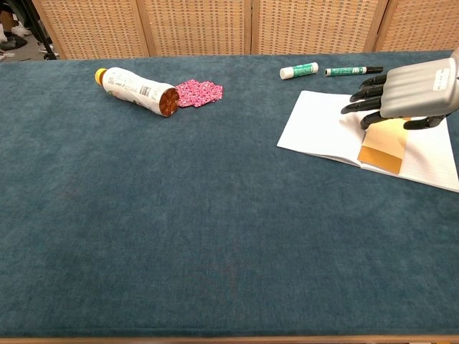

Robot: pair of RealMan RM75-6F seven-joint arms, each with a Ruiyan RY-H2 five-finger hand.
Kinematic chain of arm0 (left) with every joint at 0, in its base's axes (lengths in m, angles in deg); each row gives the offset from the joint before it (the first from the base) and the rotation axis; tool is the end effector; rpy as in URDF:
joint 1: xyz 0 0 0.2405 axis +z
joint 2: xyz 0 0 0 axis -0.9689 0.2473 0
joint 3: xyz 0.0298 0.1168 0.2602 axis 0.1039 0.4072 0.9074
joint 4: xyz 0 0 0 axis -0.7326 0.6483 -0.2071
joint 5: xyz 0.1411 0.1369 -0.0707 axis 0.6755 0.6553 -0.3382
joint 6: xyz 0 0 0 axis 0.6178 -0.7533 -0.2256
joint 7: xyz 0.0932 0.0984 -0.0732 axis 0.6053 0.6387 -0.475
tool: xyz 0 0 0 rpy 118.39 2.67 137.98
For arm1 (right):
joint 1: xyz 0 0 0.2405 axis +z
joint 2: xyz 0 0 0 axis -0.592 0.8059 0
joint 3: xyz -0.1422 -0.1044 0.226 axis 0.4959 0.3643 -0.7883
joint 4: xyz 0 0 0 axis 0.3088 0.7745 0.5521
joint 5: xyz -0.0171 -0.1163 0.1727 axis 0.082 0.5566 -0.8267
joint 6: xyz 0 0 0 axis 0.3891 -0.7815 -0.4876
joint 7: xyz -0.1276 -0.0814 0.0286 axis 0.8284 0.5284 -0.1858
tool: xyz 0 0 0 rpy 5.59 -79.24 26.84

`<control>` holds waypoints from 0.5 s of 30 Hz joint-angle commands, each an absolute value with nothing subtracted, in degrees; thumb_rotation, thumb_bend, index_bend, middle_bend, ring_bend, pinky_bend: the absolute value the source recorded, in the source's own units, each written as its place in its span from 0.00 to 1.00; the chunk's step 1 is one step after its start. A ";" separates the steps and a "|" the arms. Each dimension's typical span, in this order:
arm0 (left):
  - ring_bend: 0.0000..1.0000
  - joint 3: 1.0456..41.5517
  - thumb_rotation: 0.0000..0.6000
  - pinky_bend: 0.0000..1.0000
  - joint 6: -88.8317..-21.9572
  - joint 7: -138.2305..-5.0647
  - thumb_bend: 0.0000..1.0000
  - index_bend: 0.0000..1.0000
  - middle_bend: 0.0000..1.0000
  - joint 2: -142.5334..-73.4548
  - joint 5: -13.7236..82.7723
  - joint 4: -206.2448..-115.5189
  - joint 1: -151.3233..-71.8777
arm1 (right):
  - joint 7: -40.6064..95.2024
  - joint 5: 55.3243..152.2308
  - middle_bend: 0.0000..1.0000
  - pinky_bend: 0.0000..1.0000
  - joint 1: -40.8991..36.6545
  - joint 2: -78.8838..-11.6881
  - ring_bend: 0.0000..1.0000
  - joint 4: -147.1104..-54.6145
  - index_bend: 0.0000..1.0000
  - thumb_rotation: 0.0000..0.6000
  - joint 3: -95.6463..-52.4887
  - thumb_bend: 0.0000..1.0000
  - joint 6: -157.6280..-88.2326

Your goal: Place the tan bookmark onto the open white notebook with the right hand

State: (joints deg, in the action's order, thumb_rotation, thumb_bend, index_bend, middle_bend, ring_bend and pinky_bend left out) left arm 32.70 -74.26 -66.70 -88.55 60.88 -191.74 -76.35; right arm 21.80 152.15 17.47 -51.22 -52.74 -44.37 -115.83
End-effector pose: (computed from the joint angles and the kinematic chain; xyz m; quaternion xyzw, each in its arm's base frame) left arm -0.3161 0.1439 0.1402 -0.5982 -0.4693 -0.3570 0.5426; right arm -0.2688 -0.4623 0.0463 0.9255 0.1120 0.0870 0.3513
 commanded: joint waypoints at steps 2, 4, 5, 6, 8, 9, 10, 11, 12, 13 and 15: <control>0.00 32.71 1.00 0.00 -74.24 -66.67 0.00 0.00 0.00 -88.58 60.88 -191.71 -76.36 | 22.45 152.13 0.00 0.09 17.29 -51.10 0.00 -52.51 0.15 1.00 -44.52 0.42 -116.53; 0.00 32.82 1.00 0.00 -74.13 -66.72 0.00 0.00 0.00 -88.55 61.02 -191.76 -76.41 | 22.59 151.89 0.00 0.09 17.03 -50.84 0.00 -52.63 0.15 1.00 -44.75 0.41 -116.98; 0.00 32.86 1.00 0.00 -74.14 -66.73 0.00 0.00 0.00 -88.52 61.10 -191.77 -76.41 | 22.51 151.70 0.00 0.09 16.91 -50.52 0.00 -52.86 0.15 1.00 -44.93 0.41 -117.37; 0.00 32.89 1.00 0.00 -74.17 -66.76 0.00 0.00 0.00 -88.50 61.18 -191.77 -76.40 | 22.60 151.63 0.00 0.09 16.84 -50.24 0.00 -53.10 0.15 1.00 -45.04 0.41 -117.75; 0.00 32.93 1.00 0.00 -74.29 -66.98 0.00 0.00 0.00 -88.42 61.30 -191.79 -76.36 | 22.48 151.03 0.00 0.09 16.56 -49.32 0.00 -54.05 0.15 1.00 -45.74 0.41 -119.06; 0.00 32.94 1.00 0.00 -74.34 -67.08 0.00 0.00 0.00 -88.36 61.38 -191.79 -76.35 | 22.16 150.65 0.00 0.09 16.41 -48.80 0.00 -54.71 0.15 1.00 -46.11 0.41 -119.62; 0.00 32.98 1.00 0.00 -74.39 -67.24 0.00 0.00 0.00 -88.27 61.47 -191.81 -76.33 | 21.77 150.25 0.00 0.09 16.27 -48.21 0.00 -55.50 0.15 1.00 -46.51 0.41 -120.22; 0.00 33.00 1.00 0.00 -74.48 -67.48 0.00 0.00 0.00 -88.16 61.60 -191.84 -76.32 | 21.37 149.74 0.00 0.09 16.08 -47.36 0.00 -56.62 0.15 1.00 -47.04 0.41 -121.08; 0.00 33.03 1.00 0.00 -74.53 -67.66 0.00 0.00 0.00 -88.07 61.70 -191.84 -76.31 | 21.25 149.49 0.00 0.09 15.98 -46.72 0.00 -57.47 0.15 1.00 -47.33 0.41 -121.62; 0.00 33.05 1.00 0.00 -74.68 -67.94 0.00 0.00 0.00 -87.91 61.85 -191.85 -76.26 | 20.82 148.87 0.00 0.09 15.68 -45.62 0.00 -58.95 0.15 1.00 -47.96 0.42 -122.65; 0.00 33.10 1.00 0.00 -74.82 -68.31 0.00 0.00 0.00 -87.72 62.05 -191.86 -76.23 | 20.53 148.21 0.00 0.09 15.39 -44.42 0.00 -60.83 0.15 1.00 -48.57 0.45 -123.32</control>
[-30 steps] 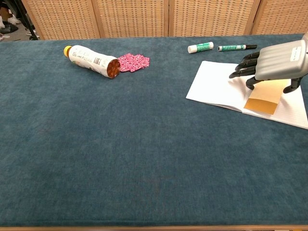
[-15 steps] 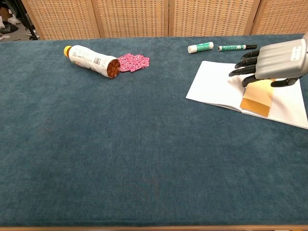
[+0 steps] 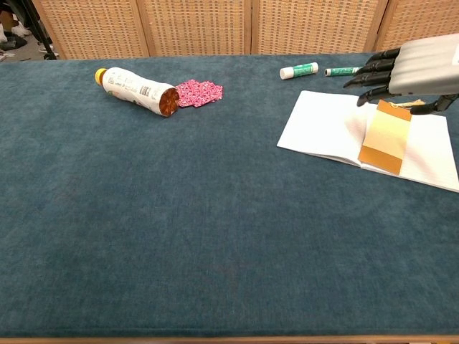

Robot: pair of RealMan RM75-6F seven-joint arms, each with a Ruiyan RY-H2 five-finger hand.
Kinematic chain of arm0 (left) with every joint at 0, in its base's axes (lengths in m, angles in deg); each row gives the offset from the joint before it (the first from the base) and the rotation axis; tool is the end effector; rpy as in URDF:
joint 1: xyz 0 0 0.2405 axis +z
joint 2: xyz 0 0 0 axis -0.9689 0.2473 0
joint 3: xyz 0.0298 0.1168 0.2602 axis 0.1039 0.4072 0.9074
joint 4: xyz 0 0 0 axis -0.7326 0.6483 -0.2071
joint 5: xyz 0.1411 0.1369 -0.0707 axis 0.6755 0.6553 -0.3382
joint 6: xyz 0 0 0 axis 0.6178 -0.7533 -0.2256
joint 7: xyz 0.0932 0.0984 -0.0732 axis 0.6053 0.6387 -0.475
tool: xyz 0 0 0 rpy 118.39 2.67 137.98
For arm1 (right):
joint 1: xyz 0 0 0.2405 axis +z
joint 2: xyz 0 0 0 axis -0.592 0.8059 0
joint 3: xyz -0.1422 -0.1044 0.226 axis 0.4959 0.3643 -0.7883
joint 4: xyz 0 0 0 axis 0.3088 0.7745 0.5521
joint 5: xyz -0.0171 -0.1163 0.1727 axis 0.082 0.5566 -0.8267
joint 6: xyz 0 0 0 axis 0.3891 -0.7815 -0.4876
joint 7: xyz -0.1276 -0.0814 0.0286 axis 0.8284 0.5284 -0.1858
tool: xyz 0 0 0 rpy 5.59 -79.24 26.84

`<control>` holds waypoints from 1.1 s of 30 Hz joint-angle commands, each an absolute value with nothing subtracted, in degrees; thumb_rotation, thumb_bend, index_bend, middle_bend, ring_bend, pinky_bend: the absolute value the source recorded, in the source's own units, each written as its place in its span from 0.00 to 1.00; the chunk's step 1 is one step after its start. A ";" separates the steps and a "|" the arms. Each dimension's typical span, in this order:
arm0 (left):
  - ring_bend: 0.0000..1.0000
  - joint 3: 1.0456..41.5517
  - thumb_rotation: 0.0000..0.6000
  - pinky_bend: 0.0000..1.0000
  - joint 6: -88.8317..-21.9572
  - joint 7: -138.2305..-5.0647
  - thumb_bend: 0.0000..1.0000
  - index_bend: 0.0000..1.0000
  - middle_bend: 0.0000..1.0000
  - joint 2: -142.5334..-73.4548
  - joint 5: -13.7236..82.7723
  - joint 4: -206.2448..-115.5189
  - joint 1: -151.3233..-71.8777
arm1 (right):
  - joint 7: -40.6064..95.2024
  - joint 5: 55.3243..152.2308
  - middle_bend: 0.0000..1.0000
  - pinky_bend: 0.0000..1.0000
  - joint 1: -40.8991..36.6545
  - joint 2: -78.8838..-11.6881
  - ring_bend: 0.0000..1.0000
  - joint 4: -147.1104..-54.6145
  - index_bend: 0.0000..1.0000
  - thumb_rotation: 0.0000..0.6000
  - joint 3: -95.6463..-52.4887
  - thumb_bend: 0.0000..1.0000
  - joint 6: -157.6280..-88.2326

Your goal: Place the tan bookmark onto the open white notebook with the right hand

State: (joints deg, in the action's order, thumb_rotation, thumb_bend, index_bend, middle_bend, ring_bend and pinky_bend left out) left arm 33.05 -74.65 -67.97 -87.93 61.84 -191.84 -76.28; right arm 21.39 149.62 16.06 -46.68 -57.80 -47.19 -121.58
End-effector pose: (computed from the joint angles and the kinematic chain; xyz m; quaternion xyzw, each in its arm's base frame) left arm -0.3146 0.1424 0.1431 -0.5985 -0.4699 -0.3636 0.5374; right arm -0.2610 -0.4562 0.0762 0.9112 0.0869 0.1512 0.3733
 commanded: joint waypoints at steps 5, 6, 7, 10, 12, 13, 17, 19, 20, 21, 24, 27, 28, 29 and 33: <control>0.00 33.26 1.00 0.00 -75.45 -69.87 0.00 0.00 0.00 -86.78 62.89 -191.99 -76.08 | 15.90 143.12 0.00 0.09 13.45 -38.93 0.00 -71.83 0.15 1.00 -51.43 0.70 -122.86; 0.00 33.30 1.00 0.00 -75.54 -70.20 0.00 0.00 0.00 -86.58 63.06 -192.01 -76.07 | 14.78 141.81 0.00 0.09 13.08 -37.87 0.00 -74.46 0.15 1.00 -52.03 0.75 -122.24; 0.00 33.35 1.00 0.00 -75.68 -70.79 0.00 0.00 0.00 -86.25 63.29 -192.11 -76.04 | 12.13 139.28 0.00 0.09 12.40 -36.29 0.00 -78.97 0.15 1.00 -53.07 0.85 -121.04; 0.00 33.45 1.00 0.00 -75.86 -71.68 0.00 0.00 0.00 -85.68 63.76 -192.19 -76.06 | 9.29 135.42 0.00 0.09 11.89 -33.36 0.00 -86.89 0.15 1.00 -54.53 1.00 -118.04; 0.00 33.59 1.00 0.00 -76.15 -72.57 0.00 0.00 0.00 -85.30 64.25 -192.10 -75.99 | 5.76 131.21 0.00 0.09 11.75 -31.29 0.00 -93.47 0.15 1.00 -55.72 1.00 -113.94; 0.00 33.69 1.00 0.00 -76.25 -72.98 0.00 0.00 0.00 -85.12 64.48 -192.01 -75.95 | 5.41 129.70 0.00 0.09 12.05 -30.24 0.00 -95.93 0.15 1.00 -56.19 1.00 -111.91; 0.00 34.01 1.00 0.00 -76.77 -74.75 0.00 0.00 0.00 -84.46 65.42 -191.65 -75.79 | 4.33 122.91 0.00 0.09 12.79 -28.43 0.00 -102.83 0.14 1.00 -58.91 1.00 -104.92; 0.00 34.07 1.00 0.00 -76.97 -75.38 0.00 0.00 0.00 -84.26 65.66 -191.55 -75.73 | 4.51 120.50 0.00 0.09 12.97 -28.52 0.00 -103.99 0.13 1.00 -59.97 1.00 -102.72; 0.00 34.10 1.00 0.00 -77.08 -75.68 0.00 0.00 0.00 -84.15 65.82 -191.46 -75.71 | 4.74 118.66 0.00 0.09 13.13 -28.85 0.00 -104.42 0.12 1.00 -60.78 1.00 -101.24; 0.00 34.14 1.00 0.00 -77.08 -75.85 0.00 0.00 0.00 -84.09 65.90 -191.39 -75.72 | 5.33 117.60 0.00 0.09 13.24 -29.10 0.00 -104.55 0.10 1.00 -61.26 1.00 -100.41; 0.00 34.28 1.00 0.00 -76.83 -76.36 0.00 0.00 0.00 -83.91 65.93 -191.30 -75.78 | 7.12 113.42 0.00 0.09 13.69 -30.32 0.00 -104.78 0.02 1.00 -62.95 1.00 -97.45; 0.00 34.35 1.00 0.00 -76.75 -76.58 0.00 0.00 0.00 -83.79 66.06 -191.31 -75.82 | 10.08 110.74 0.00 0.06 13.99 -31.54 0.00 -104.19 0.00 1.00 -63.92 1.00 -95.91; 0.00 34.33 1.00 0.00 -76.77 -76.66 0.00 0.00 0.00 -83.77 66.05 -191.30 -75.81 | 11.29 109.76 0.00 0.06 14.04 -32.06 0.00 -103.80 0.00 1.00 -64.20 1.00 -95.45; 0.00 34.33 1.00 0.00 -76.77 -76.69 0.00 0.00 0.00 -83.76 66.04 -191.28 -75.81 | 12.17 109.08 0.00 0.06 14.07 -32.31 0.00 -103.59 0.00 1.00 -64.35 1.00 -95.10; 0.00 34.29 1.00 0.00 -76.48 -76.73 0.00 0.00 0.00 -83.70 65.79 -191.30 -75.92 | 15.48 105.03 0.00 0.06 14.24 -33.55 0.00 -102.01 0.00 1.00 -64.85 1.00 -92.86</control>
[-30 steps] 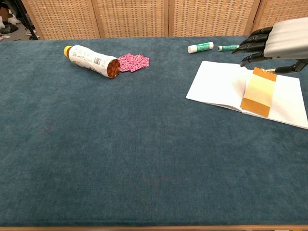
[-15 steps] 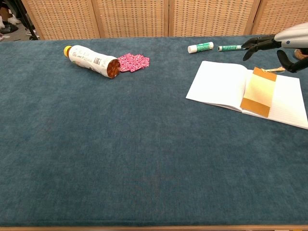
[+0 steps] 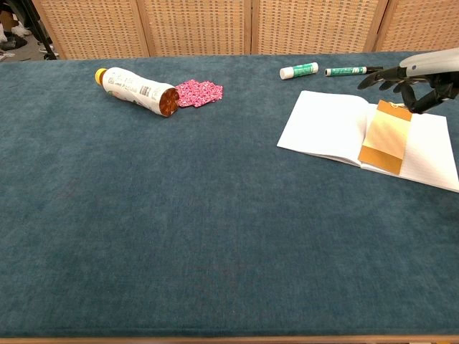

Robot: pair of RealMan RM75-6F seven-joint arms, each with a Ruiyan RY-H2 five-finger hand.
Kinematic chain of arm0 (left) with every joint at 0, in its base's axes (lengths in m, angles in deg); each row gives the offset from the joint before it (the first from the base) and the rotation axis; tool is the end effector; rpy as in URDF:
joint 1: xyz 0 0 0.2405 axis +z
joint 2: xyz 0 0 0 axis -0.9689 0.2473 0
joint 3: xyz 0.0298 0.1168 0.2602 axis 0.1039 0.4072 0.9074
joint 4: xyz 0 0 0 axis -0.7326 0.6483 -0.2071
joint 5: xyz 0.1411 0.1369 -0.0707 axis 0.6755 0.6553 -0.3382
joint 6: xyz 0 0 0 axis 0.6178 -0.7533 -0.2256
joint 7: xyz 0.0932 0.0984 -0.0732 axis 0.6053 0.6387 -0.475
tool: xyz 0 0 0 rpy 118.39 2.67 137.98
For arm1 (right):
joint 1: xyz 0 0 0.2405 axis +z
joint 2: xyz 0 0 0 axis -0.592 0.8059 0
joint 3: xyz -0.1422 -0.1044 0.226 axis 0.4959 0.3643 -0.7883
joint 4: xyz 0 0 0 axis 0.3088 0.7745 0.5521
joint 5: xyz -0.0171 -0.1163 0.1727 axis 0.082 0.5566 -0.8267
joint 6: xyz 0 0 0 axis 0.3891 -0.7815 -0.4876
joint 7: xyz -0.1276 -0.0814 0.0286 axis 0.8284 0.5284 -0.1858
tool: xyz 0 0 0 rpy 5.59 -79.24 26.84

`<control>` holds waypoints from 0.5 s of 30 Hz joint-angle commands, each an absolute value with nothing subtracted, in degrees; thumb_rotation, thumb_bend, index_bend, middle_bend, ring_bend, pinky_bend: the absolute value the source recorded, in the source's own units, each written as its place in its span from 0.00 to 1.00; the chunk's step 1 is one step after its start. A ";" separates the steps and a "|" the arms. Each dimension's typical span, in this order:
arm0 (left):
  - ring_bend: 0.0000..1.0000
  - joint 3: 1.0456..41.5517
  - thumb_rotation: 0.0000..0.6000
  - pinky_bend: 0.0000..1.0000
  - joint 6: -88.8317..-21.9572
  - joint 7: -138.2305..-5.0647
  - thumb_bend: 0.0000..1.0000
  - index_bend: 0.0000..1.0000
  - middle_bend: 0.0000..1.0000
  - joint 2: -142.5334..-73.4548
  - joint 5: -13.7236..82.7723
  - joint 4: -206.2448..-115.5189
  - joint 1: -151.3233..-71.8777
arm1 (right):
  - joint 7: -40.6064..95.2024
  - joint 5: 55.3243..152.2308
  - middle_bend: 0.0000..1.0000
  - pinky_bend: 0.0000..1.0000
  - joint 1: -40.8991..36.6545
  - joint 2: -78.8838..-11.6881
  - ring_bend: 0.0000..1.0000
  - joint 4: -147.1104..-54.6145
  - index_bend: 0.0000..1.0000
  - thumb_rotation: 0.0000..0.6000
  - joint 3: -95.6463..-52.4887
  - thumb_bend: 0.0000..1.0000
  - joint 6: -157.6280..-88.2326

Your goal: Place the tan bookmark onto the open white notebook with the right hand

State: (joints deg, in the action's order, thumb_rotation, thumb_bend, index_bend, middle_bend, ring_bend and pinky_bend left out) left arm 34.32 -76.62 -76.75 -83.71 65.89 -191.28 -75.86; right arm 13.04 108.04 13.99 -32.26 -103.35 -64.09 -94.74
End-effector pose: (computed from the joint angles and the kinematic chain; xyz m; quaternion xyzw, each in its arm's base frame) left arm -0.3137 0.1360 0.1664 -0.5926 -0.4780 -0.3950 0.5141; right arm -0.2421 -0.4236 0.0766 0.7311 -0.4928 0.2700 0.3870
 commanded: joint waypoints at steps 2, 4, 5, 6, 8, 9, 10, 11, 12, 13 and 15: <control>0.00 34.31 1.00 0.00 -76.28 -76.80 0.00 0.00 0.00 -83.67 65.77 -191.31 -76.01 | 16.51 103.27 0.00 0.06 14.23 -34.24 0.00 -100.96 0.00 1.00 -65.13 1.00 -92.04; 0.00 34.33 1.00 0.00 -76.17 -76.84 0.00 0.00 0.00 -83.64 65.74 -191.32 -76.05 | 17.13 101.93 0.00 0.06 14.26 -34.72 0.00 -100.01 0.00 1.00 -65.36 1.00 -91.24; 0.00 34.32 1.00 0.00 -76.16 -76.81 0.00 0.00 0.00 -83.65 65.69 -191.35 -76.05 | 17.46 101.28 0.00 0.06 14.25 -35.02 0.00 -99.40 0.00 1.00 -65.52 1.00 -90.92; 0.00 34.29 1.00 0.00 -76.15 -76.73 0.00 0.00 0.00 -83.67 65.66 -191.37 -76.05 | 17.81 100.78 0.00 0.06 14.21 -35.31 0.00 -98.78 0.00 1.00 -65.65 1.00 -90.69; 0.00 34.38 1.00 0.00 -76.02 -76.46 0.00 0.00 0.00 -83.76 65.75 -191.42 -76.08 | 18.96 99.76 0.00 0.06 14.14 -35.99 0.00 -96.80 0.00 1.00 -65.66 1.00 -90.11; 0.00 34.41 1.00 0.00 -75.96 -76.39 0.00 0.00 0.00 -83.79 65.77 -191.45 -76.09 | 19.38 99.51 0.00 0.06 14.08 -36.25 0.00 -96.22 0.00 1.00 -65.69 1.00 -89.97; 0.00 34.43 1.00 0.00 -75.91 -76.36 0.00 0.00 0.00 -83.80 65.77 -191.48 -76.10 | 19.70 99.35 0.00 0.06 13.98 -36.45 0.00 -95.83 0.00 1.00 -65.75 1.00 -89.88; 0.00 34.44 1.00 0.00 -75.83 -76.33 0.00 0.00 0.00 -83.81 65.71 -191.52 -76.12 | 20.11 99.24 0.00 0.06 13.79 -36.64 0.00 -95.33 0.00 1.00 -65.70 1.00 -89.71; 0.00 34.41 1.00 0.00 -75.81 -76.30 0.00 0.00 0.00 -83.83 65.67 -191.53 -76.14 | 20.36 99.29 0.00 0.06 13.65 -36.76 0.00 -95.05 0.00 1.00 -65.71 1.00 -89.64; 0.00 34.36 1.00 0.00 -75.81 -76.19 0.00 0.00 0.00 -83.86 65.59 -191.50 -76.15 | 20.81 99.47 0.00 0.06 13.42 -36.89 0.00 -94.66 0.00 1.00 -65.58 1.00 -89.57; 0.00 34.31 1.00 0.00 -75.76 -76.11 0.00 0.00 0.00 -83.93 65.48 -191.51 -76.17 | 21.23 99.73 0.00 0.06 13.03 -37.11 0.00 -94.31 0.00 1.00 -65.51 1.00 -89.54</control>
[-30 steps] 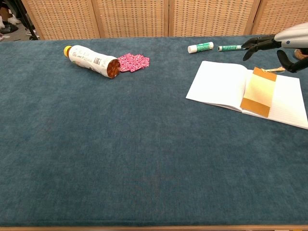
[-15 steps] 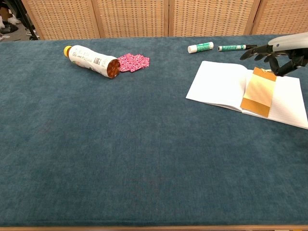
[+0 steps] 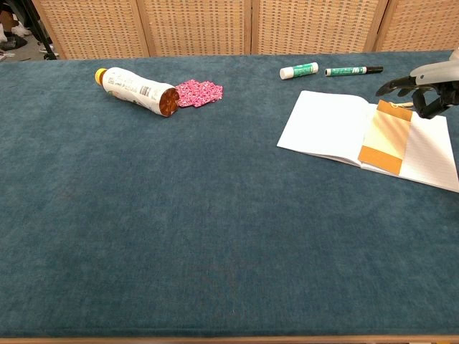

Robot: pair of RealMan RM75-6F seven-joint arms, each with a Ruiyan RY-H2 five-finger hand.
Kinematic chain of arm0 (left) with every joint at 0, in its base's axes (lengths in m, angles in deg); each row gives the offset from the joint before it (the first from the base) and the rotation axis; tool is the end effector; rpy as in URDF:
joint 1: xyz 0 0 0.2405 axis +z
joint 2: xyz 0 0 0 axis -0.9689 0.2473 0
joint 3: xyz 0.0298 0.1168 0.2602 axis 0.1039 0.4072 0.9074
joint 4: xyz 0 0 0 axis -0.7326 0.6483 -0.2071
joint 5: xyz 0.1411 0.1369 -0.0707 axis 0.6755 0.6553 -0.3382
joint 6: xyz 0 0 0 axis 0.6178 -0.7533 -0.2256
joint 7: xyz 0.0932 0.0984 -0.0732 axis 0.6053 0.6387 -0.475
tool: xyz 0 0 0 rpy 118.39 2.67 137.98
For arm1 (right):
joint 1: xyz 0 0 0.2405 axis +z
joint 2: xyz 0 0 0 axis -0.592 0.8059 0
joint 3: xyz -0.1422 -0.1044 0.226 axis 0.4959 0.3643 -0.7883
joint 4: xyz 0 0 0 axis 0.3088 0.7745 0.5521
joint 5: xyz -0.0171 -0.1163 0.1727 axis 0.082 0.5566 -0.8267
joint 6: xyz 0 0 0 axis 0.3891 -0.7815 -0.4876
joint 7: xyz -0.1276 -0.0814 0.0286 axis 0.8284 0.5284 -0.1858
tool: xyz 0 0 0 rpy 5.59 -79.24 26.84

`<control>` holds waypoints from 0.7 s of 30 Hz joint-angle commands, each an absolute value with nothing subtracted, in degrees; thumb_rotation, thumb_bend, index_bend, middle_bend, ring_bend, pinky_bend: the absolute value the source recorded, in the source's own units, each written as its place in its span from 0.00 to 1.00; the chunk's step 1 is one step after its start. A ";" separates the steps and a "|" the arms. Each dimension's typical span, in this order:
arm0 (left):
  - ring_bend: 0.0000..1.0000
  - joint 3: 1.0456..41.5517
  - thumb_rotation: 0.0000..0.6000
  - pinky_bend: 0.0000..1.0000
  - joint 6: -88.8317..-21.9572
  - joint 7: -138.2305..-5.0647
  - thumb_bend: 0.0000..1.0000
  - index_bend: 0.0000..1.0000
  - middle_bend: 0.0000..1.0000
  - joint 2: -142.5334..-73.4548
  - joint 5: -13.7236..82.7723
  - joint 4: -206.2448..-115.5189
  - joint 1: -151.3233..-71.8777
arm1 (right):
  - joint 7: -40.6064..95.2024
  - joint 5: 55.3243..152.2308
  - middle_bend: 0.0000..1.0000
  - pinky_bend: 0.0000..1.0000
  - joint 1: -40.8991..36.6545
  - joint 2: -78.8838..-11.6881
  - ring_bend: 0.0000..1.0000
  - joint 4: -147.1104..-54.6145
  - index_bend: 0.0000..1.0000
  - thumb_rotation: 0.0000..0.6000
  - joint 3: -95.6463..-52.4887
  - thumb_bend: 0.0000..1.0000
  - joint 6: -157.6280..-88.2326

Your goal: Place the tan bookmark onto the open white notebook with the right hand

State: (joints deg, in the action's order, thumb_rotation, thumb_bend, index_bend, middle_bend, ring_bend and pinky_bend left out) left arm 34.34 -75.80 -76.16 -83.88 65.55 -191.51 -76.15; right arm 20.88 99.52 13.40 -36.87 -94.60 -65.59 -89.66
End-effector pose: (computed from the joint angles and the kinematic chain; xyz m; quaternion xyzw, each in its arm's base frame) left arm -0.3135 0.1372 0.1634 -0.5956 -0.4805 -0.3899 0.5122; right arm -0.2746 -0.4418 0.0699 0.7098 -0.5023 0.2251 0.4395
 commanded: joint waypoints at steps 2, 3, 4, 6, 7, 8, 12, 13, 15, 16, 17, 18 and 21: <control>0.00 34.31 1.00 0.00 -75.65 -76.06 0.00 0.00 0.00 -83.94 65.41 -191.52 -76.21 | 21.55 100.14 0.00 0.06 12.63 -37.23 0.00 -94.22 0.00 1.00 -65.30 1.00 -89.25; 0.00 34.27 1.00 0.00 -75.62 -75.98 0.00 0.00 0.00 -83.96 65.34 -191.53 -76.23 | 22.01 100.53 0.00 0.06 12.49 -37.32 0.00 -94.08 0.00 1.00 -65.09 1.00 -89.22; 0.00 34.24 1.00 0.00 -75.57 -75.91 0.00 0.00 0.00 -83.99 65.27 -191.54 -76.25 | 22.56 100.94 0.00 0.06 12.36 -37.47 0.00 -93.86 0.00 1.00 -64.89 1.00 -89.32; 0.00 34.23 1.00 0.00 -75.49 -75.82 0.00 0.00 0.00 -84.06 65.22 -191.57 -76.28 | 23.79 101.59 0.00 0.06 12.12 -37.99 0.00 -93.22 0.00 1.00 -64.63 1.00 -89.67; 0.00 34.24 1.00 0.00 -75.47 -75.77 0.00 0.00 0.00 -84.07 65.22 -191.57 -76.29 | 24.23 101.64 0.00 0.06 12.05 -38.25 0.00 -92.91 0.00 1.00 -64.63 1.00 -89.75; 0.00 34.27 1.00 0.00 -75.46 -75.73 0.00 0.00 0.00 -84.08 65.23 -191.58 -76.28 | 24.60 101.54 0.00 0.06 12.00 -38.52 0.00 -92.59 0.00 1.00 -64.68 1.00 -89.75; 0.00 34.30 1.00 0.00 -75.52 -75.67 0.00 0.00 0.00 -84.15 65.28 -191.56 -76.23 | 26.15 100.37 0.00 0.06 12.04 -39.64 0.00 -90.91 0.00 1.00 -65.07 1.00 -88.98; 0.00 34.29 1.00 0.00 -75.54 -75.70 0.00 0.00 0.00 -84.15 65.26 -191.55 -76.23 | 26.53 100.17 0.00 0.06 12.05 -39.85 0.00 -90.54 0.00 1.00 -65.11 1.00 -88.87; 0.00 34.25 1.00 0.00 -75.56 -75.78 0.00 0.00 0.00 -84.13 65.16 -191.53 -76.22 | 27.38 99.65 0.00 0.06 12.02 -40.40 0.00 -89.47 0.00 1.00 -65.14 1.00 -88.52; 0.00 34.23 1.00 0.00 -75.56 -75.81 0.00 0.00 0.00 -84.12 65.12 -191.54 -76.22 | 27.67 99.37 0.00 0.06 12.00 -40.65 0.00 -88.91 0.00 1.00 -65.14 1.00 -88.27; 0.00 34.23 1.00 0.00 -75.54 -75.83 0.00 0.00 0.00 -84.12 65.09 -191.53 -76.22 | 27.80 99.24 0.00 0.06 11.98 -40.79 0.00 -88.64 0.00 1.00 -65.18 1.00 -88.14; 0.00 34.22 1.00 0.00 -75.55 -75.84 0.00 0.00 0.00 -84.12 65.09 -191.53 -76.22 | 27.92 99.11 0.00 0.06 11.95 -40.91 0.00 -88.38 0.00 1.00 -65.21 1.00 -88.01; 0.00 34.21 1.00 0.00 -75.54 -75.82 0.00 0.00 0.00 -84.12 65.10 -191.51 -76.24 | 28.33 98.95 0.00 0.06 11.80 -41.35 0.00 -87.52 0.00 1.00 -65.34 1.00 -87.57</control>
